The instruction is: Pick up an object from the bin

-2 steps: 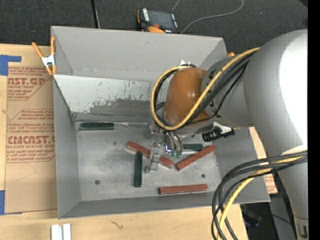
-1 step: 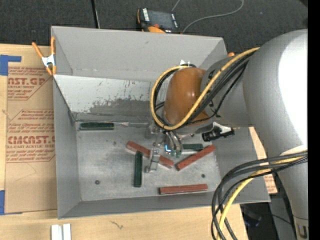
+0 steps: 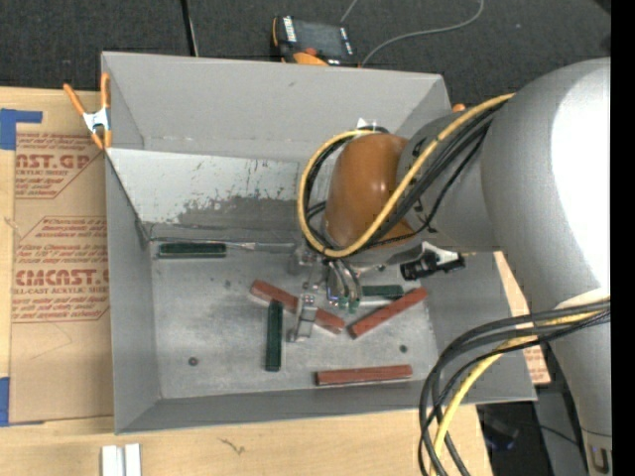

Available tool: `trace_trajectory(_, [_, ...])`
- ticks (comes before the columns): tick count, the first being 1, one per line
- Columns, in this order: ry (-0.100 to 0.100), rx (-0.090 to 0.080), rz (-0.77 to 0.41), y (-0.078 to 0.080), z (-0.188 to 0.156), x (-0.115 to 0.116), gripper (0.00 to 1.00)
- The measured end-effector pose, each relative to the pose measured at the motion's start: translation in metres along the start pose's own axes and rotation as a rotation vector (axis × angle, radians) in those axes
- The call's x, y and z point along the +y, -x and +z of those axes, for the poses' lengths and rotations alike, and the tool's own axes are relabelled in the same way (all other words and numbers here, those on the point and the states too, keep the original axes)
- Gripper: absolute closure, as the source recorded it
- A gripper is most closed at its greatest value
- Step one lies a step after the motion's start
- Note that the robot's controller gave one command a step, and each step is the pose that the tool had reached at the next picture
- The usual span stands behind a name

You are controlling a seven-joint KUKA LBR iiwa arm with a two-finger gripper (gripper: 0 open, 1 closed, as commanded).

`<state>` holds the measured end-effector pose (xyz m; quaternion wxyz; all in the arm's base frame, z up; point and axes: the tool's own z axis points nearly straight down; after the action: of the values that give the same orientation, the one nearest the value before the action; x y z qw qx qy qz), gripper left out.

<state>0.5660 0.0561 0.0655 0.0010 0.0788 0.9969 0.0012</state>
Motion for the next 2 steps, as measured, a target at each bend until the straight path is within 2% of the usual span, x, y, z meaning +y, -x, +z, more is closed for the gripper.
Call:
trace_trajectory(1, [0.0,0.001,0.0,0.0002,-0.0001,0.0007,0.0])
trace_trajectory(2, [0.0,0.001,0.0,0.0007,-0.0004,0.0012,1.0])
